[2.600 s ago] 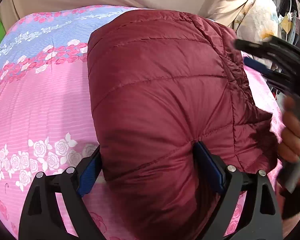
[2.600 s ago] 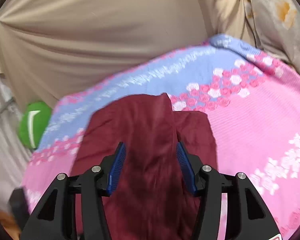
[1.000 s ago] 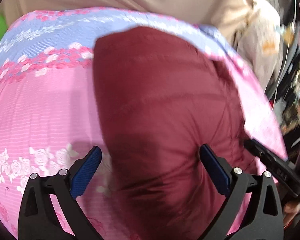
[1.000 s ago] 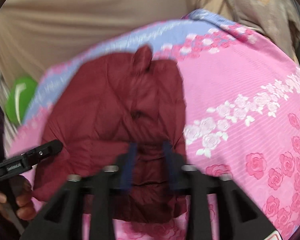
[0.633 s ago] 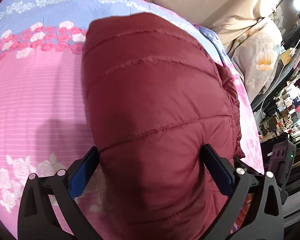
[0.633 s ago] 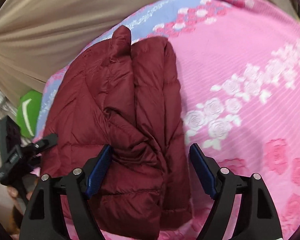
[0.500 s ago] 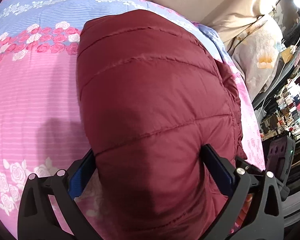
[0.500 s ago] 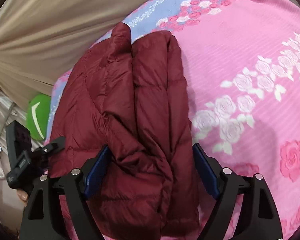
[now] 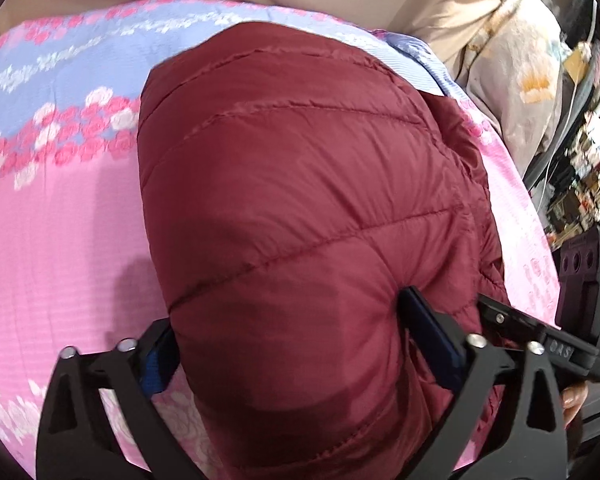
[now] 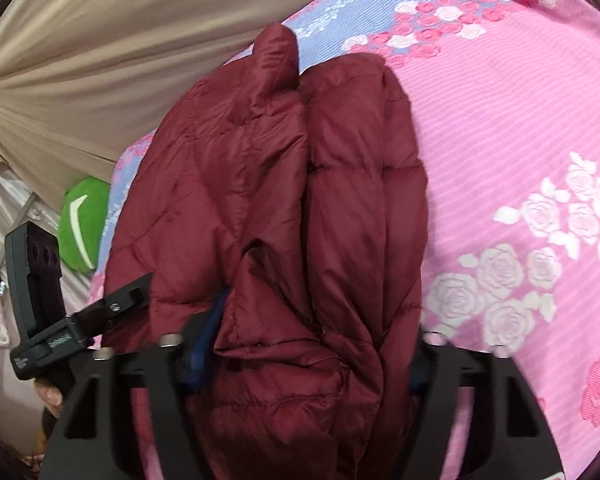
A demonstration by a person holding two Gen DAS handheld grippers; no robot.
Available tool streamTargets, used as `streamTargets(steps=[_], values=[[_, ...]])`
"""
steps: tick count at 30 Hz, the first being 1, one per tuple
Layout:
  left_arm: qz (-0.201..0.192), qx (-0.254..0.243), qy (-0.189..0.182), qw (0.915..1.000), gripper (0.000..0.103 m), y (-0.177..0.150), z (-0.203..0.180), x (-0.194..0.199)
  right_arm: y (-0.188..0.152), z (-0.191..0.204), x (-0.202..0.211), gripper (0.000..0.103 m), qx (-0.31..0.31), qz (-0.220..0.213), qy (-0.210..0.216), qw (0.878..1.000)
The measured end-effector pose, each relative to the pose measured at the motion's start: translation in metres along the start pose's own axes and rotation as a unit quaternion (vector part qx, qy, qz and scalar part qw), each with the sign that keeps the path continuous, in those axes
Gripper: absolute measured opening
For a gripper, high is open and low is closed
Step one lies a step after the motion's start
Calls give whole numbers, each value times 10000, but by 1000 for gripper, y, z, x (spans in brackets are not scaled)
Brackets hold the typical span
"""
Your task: Fold large clothes
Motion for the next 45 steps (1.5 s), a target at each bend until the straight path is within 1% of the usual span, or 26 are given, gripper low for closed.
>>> streamTargets(steps=[1, 2, 4, 5, 7, 10, 13, 16, 18, 20, 21, 24, 26, 29, 31, 32, 33, 35, 36, 38, 40, 41, 43, 44, 45], values=[[-49, -147, 52, 9999, 78, 3, -2, 3, 0, 3, 1, 46, -20, -11, 51, 10000], [-105, -277, 87, 9995, 74, 6, -5, 7, 0, 7, 3, 37, -14, -61, 63, 10000], [-175, -456, 105, 9988, 60, 11, -9, 14, 3, 13, 8, 28, 12, -169, 80, 9998], [-209, -551, 97, 9982, 57, 14, -12, 19, 5, 19, 13, 23, 34, -265, 95, 9996], [-283, -654, 53, 9974, 45, 19, -17, 27, 5, 29, 23, 20, 102, -426, 106, 9990], [-472, -883, -64, 9950, 38, 30, -31, 46, 11, 47, 43, 17, 290, -724, 70, 9969], [-783, -1116, -184, 9905, 35, 41, -44, 74, 16, 65, 68, 15, 443, -1040, 65, 9936], [-1142, -1369, -262, 9836, 35, 54, -57, 102, 23, 85, 95, 15, 589, -1449, 54, 9877], [-1446, -1538, -300, 9770, 35, 63, -63, 126, 26, 101, 115, 15, 749, -1786, 66, 9810], [-1794, -1701, -297, 9685, 35, 73, -68, 154, 31, 119, 134, 15, 946, -2115, 58, 9728], [-1907, -1752, -279, 9655, 35, 76, -69, 163, 34, 132, 145, 15, 1075, -2303, 91, 9671], [-2334, -1881, -193, 9538, 35, 88, -66, 200, 43, 158, 164, 15, 1319, -2635, 211, 9554], [-2592, -1930, -102, 9463, 36, 97, -60, 222, 50, 184, 172, 16, 1567, -2859, 273, 9450], [-3086, -1986, 87, 9302, 36, 112, -43, 263, 57, 214, 183, 16, 1825, -3081, 454, 9326], [-3318, -2020, 145, 9214, 36, 118, -32, 283, 65, 242, 183, 16, 2010, -3230, 600, 9229], [-3450, -2055, 215, 9156, 36, 123, -22, 294, 68, 253, 183, 16, 2064, -3269, 691, 9197], [-3523, -2075, 252, 9122, 37, 126, -15, 301, 72, 267, 180, 16, 2146, -3290, 781, 9163], [-3652, -2059, 280, 9075, 37, 134, 6, 310, 80, 287, 168, 17, 2209, -3260, 936, 9144], [-3662, -2023, 298, 9078, 38, 137, 14, 311, 83, 292, 163, 17, 2215, -3215, 995, 9152], [-3600, -1912, 300, 9127, 39, 145, 36, 306, 92, 305, 135, 18, 2171, -3010, 1141, 9215], [-3439, -1683, 252, 9235, 40, 153, 66, 290, 101, 308, 101, 18, 2119, -2772, 1179, 9297], [-3272, -1533, 245, 9321, 40, 158, 86, 273, 103, 308, 79, 18, 2076, -2603, 1147, 9359], [-3008, -1346, 313, 9436, 40, 161, 115, 246, 104, 303, 40, 19, 1964, -2290, 1078, 9473], [-2789, -1173, 352, 9525, 40, 161, 134, 222, 104, 296, 10, 19, 1866, -2071, 1007, 9551], [-2640, -1057, 391, 9579, 40, 160, 147, 206, 102, 292, -8, 19, 1824, -1947, 944, 9591]])
Point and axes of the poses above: each gripper's, at about its wrist camera, not at the fingertips, and x roughly against the way its jaws point, z to its left, y to its top, the point moved 10 cm from there along -x, roughly the way its jaws point, and after that the axes turned 4 degrees about -y, right-handed, at the moved point
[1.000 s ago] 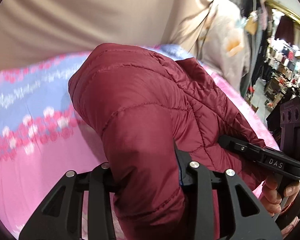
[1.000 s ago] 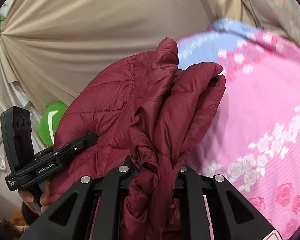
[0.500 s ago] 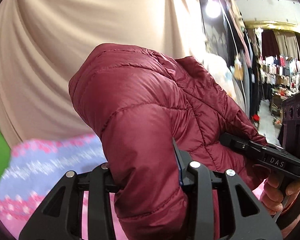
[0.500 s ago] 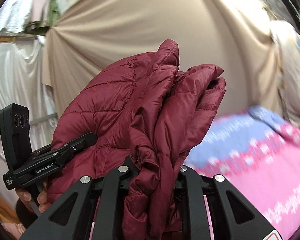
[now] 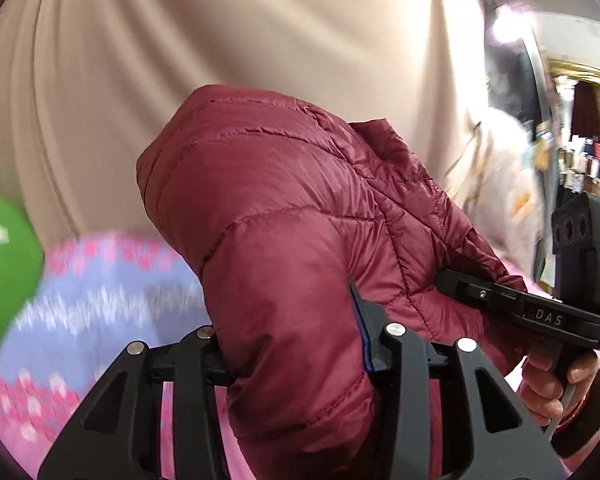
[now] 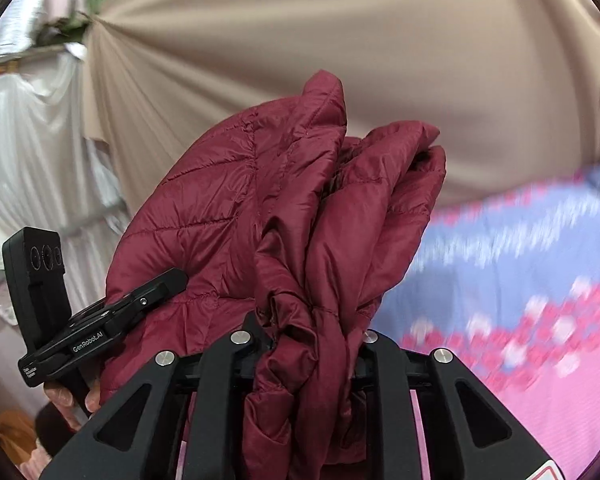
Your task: Fold large clothes
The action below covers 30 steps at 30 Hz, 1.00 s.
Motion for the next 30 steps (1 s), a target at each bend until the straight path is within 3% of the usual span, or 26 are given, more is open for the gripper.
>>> streamTargets(steps=[6, 9, 13, 17, 19, 22, 26, 27, 28, 29, 30], values=[[948, 693, 143, 9930, 40, -93, 51, -83, -83, -55, -94, 19, -556, 1052, -291, 9925], [1078, 756, 263, 9909, 46, -127, 67, -98, -119, -75, -115, 23, -610, 1351, -428, 9880], [1061, 916, 190, 9899, 63, -139, 77, -92, -135, -89, -117, 39, -708, 1460, -435, 9858], [871, 588, 789, 9913, 79, -129, 81, -50, -124, -92, -91, 44, -741, 1461, -627, 9845], [764, 336, 880, 9926, 92, -126, 73, -24, -114, -89, -62, 46, -459, 1257, -860, 9873], [1047, -17, 658, 9923, 92, -144, 44, 6, -106, -73, -46, 56, -299, 1201, -793, 9891], [1537, -278, 670, 9855, 92, -182, 22, 4, -120, -64, -55, 57, -435, 1533, -549, 9857], [1628, -339, 763, 9831, 90, -191, 20, 0, -130, -62, -64, 57, -402, 1678, -617, 9831], [1717, -374, 862, 9806, 80, -199, 21, -6, -133, -62, -67, 47, -374, 1757, -676, 9814], [1850, -390, 956, 9773, 72, -204, 24, -12, -139, -62, -72, 26, -331, 1880, -740, 9788], [1956, -363, 1055, 9743, 59, -209, 28, -14, -139, -60, -73, 17, -324, 1912, -714, 9784]])
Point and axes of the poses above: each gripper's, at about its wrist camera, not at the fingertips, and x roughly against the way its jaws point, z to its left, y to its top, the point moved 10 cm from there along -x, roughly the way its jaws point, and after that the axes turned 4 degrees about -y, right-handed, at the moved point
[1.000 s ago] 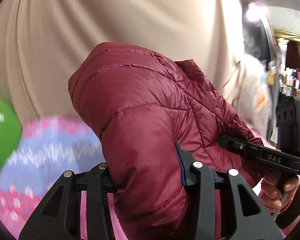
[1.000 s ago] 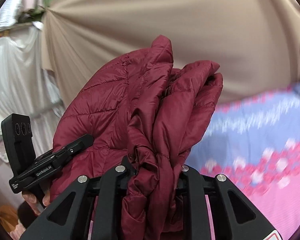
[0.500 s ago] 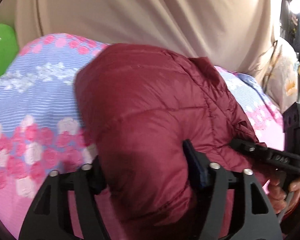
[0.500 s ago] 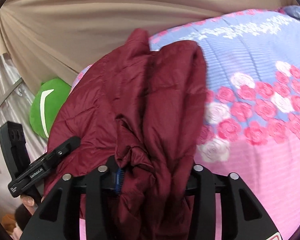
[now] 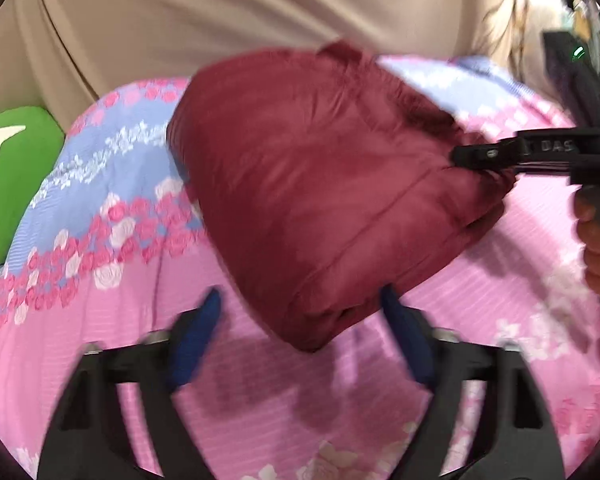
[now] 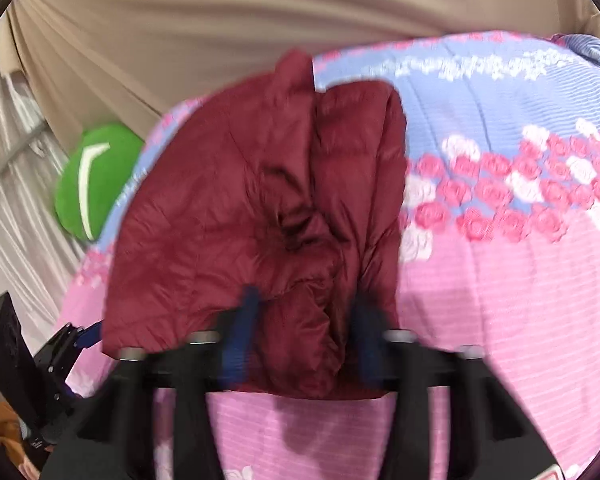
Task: Fold large clothes
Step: 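Lower the folded jacket onto the bedspread and open both grippers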
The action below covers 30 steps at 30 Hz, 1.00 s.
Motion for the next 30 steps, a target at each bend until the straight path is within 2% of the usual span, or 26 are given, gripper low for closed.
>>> streamTargets(steps=[1, 2, 4, 5, 6, 9, 12, 16, 20, 23, 26, 28, 30], values=[[82, 71, 126, 9999, 53, -1, 7, -4, 1, 0, 4, 10, -9, -60, 32, 10000], [107, 156, 124, 9997, 53, -3, 10, -3, 2, 0, 10, 7, -15, -156, 61, 9999], [173, 405, -45, 9990, 48, -6, 19, -4, 9, 1, 29, 5, 13, -428, 93, 9990], [199, 432, 24, 9989, 46, -8, 22, -5, 9, -1, 33, 5, 13, -471, 44, 9989], [236, 424, 84, 9988, 42, -11, 24, -8, 5, -4, 33, 5, 9, -441, -48, 9990], [330, 578, 90, 9977, 42, -21, 25, -20, -18, -18, 4, 5, 85, -94, -405, 9991], [328, 794, 48, 9963, 42, -21, 27, -21, -28, -24, -11, 6, -21, 55, -401, 9992], [251, 957, 33, 9951, 41, -25, 26, -5, -24, -29, 2, 11, -253, 137, -244, 9993], [-192, 1137, -189, 9932, 42, -19, 22, 49, -13, -36, 49, 16, -313, -267, -328, 9986], [-634, 1355, -383, 9880, 44, 10, 22, 80, 9, -20, 73, 15, -3, -613, -343, 9975], [-699, 1488, -377, 9857, 44, 40, 22, 66, 33, 11, 65, 11, 301, -740, -186, 9966], [-573, 1547, -230, 9860, 44, 48, 21, 46, 42, 24, 44, 9, 467, -682, -295, 9961], [-272, 1589, -41, 9869, 44, 47, 20, 16, 43, 23, 18, 4, 570, -508, -568, 9955]])
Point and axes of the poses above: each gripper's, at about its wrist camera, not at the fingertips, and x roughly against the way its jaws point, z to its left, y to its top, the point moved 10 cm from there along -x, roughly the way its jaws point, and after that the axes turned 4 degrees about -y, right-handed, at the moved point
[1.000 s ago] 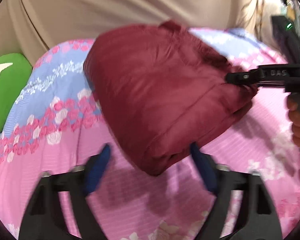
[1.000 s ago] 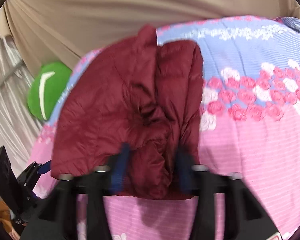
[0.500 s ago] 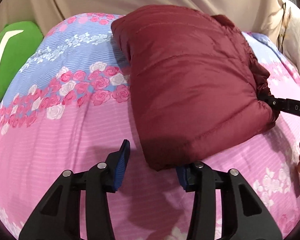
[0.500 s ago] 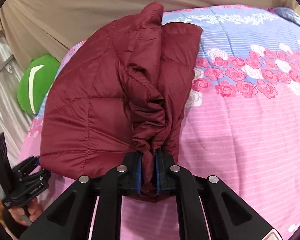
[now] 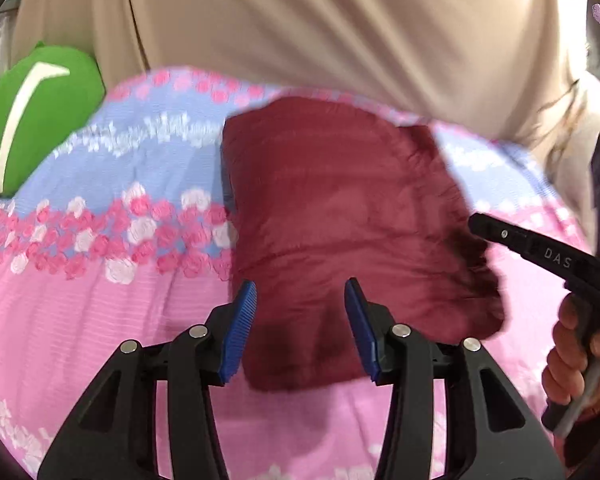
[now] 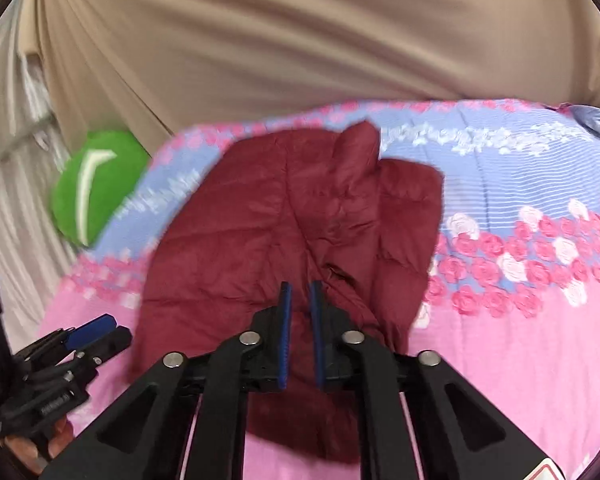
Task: Fold large clothes
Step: 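Lower the folded jacket onto the bedspread and open both grippers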
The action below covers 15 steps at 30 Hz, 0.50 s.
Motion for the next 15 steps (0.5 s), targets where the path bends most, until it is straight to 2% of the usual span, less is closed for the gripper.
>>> streamTargets(steps=[3, 5, 8, 13, 15], values=[[68, -72, 270, 9996, 48, -9, -1, -24, -18, -18, -40, 0, 284, 303, -671, 9969], [8, -256, 468, 9986, 50, -12, -5, -29, -30, -25, -54, 0, 318, 364, -736, 9961], [1, -377, 686, 9969, 50, -15, -7, -33, -29, -26, -49, 0, 244, 453, -844, 9951], [26, -162, 498, 9986, 50, -16, -3, -25, -29, -12, 10, 0, 18, 153, -272, 9995], [14, -160, 529, 9985, 50, -17, -3, -25, -45, -12, 14, 0, 93, 369, -173, 9991]])
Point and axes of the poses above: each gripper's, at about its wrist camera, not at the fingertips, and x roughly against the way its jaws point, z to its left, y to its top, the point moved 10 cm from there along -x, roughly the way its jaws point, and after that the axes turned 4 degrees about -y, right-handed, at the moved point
